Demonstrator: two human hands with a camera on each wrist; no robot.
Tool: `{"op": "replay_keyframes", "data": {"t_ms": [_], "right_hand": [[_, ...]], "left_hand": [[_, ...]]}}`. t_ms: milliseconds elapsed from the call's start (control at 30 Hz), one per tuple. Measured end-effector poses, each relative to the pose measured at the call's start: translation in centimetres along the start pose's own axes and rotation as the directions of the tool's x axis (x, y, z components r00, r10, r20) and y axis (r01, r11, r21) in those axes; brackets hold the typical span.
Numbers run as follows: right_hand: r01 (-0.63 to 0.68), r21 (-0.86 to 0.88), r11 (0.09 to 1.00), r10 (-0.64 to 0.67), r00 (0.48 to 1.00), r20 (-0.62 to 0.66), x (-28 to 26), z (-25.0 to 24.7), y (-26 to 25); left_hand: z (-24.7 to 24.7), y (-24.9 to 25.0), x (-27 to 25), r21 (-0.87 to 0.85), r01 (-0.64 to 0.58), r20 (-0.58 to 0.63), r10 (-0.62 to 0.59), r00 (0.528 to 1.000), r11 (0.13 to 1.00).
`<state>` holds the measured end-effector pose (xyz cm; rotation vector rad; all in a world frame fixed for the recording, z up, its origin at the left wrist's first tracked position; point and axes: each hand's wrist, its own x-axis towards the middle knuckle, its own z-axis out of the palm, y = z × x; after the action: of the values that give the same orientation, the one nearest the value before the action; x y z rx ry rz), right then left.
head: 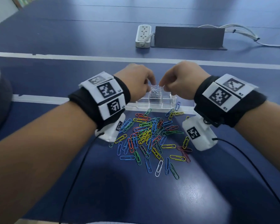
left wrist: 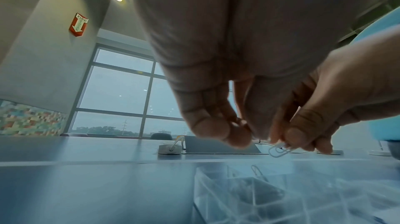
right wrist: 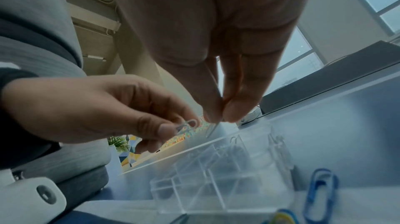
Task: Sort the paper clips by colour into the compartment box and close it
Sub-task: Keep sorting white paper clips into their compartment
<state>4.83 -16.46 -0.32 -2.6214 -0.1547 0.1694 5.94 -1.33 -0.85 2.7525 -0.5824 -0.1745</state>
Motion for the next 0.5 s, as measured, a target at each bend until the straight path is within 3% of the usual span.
{"op": "replay_keyframes", "data": {"t_ms": [167,400,500], "right_hand": [[-0.06,-0.014,0.998,0.06,0.998,-0.021,1.4,0.5,-0.4],[-0.079,0.052,0.996,0.079,0.997,-0.002,0.4,-0.4,1.0],[-0.019,0.039,0.999,0.019,1.0,-0.002,-0.5,-0.6,1.5]], "left_hand": [[0.3,0.4,2.1,-0.044,0.058,-0.098,-0.062,0.993,0.997],[0.8,0.5,2.8,0.023,0.018,0.014,-0.018,1.0,1.0],[0.5,0.5,2.7,0.024,0.01,-0.021,-0.009,1.0,1.0]]}}
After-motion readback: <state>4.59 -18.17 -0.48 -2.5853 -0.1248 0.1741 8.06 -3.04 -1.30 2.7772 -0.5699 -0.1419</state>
